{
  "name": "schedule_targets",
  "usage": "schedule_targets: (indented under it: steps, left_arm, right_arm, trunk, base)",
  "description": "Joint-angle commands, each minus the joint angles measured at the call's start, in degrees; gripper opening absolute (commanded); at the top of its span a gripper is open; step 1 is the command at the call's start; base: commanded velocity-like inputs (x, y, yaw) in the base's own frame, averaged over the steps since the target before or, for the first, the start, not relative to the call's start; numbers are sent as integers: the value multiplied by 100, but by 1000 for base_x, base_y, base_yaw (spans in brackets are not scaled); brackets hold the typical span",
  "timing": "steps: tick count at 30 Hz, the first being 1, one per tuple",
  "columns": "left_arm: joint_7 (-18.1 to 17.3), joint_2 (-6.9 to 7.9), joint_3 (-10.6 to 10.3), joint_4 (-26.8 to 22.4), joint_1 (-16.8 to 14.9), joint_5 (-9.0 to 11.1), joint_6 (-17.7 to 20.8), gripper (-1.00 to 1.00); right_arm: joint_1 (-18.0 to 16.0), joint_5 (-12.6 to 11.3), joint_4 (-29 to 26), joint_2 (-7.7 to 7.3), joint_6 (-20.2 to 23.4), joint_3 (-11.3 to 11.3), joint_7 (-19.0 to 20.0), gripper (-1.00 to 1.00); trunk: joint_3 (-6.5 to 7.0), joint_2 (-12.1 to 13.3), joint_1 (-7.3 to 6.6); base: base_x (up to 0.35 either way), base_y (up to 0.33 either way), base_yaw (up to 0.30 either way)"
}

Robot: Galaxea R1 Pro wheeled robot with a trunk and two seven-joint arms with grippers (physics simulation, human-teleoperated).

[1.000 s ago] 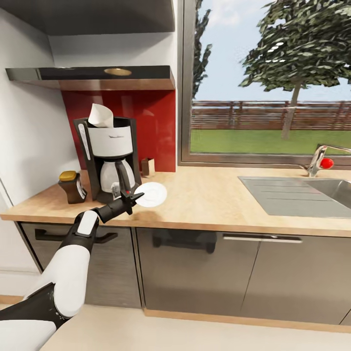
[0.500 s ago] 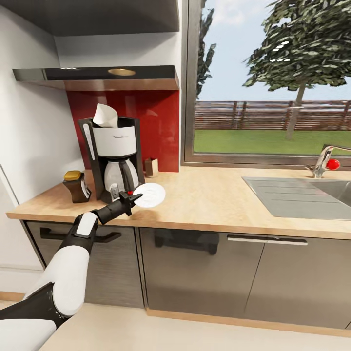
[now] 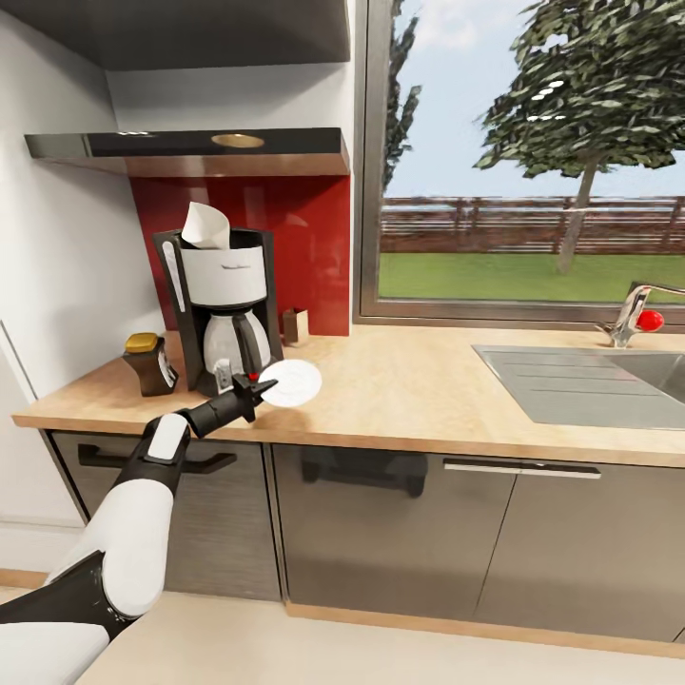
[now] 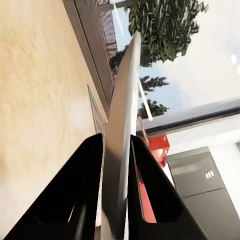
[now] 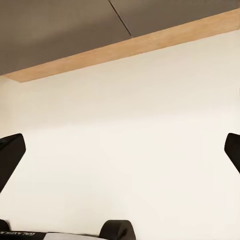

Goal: Set up a coffee station on the kitchen countertop: keep the coffee maker on the countertop, move the bottle of coffee from the kitchen shelf to the counter next to the coffee maker, place a paper coffee filter on top of the coffee maker, put the saucer next to the coffee maker with the coffee cup on the saucer, and place the electric kettle next to the coffee maker.

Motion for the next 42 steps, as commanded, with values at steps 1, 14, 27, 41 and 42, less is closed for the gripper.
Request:
schedule_targets:
  steps: [1,14,27,41,42]
  left_arm:
    - [-29,-9,33,-14,-10,-49,24,-100]
    - [129,-13,3,-61,-7,-49,24,-100]
    - [452,-13,-9,-215,-10,-49,24,-100]
    - [890,-20,-16,-404,-8,-48,29,-100]
    - [1057,-24,-14,-445,-9,-45,32,-100]
  right_arm:
    - [-5,28,6,-1,-18,-26,18,100]
    - [-5,29,5,-1,-19,-26,20,100]
    - [-5,29,6,-1,-19,-26,18,100]
    - [-5,29,6,-1,-19,-26,18,100]
    - [-5,29,4,-1,-19,-26,18,100]
  trunk:
    - [-6,-3,0]
    - [-7,-3,0]
    - [-36,-3,0]
    - [-67,-3,0]
    - [-68,-3,0]
  base:
    - [0,0,0]
    - [0,0,0]
    - [0,0,0]
    - [0,0,0]
    - [0,0,0]
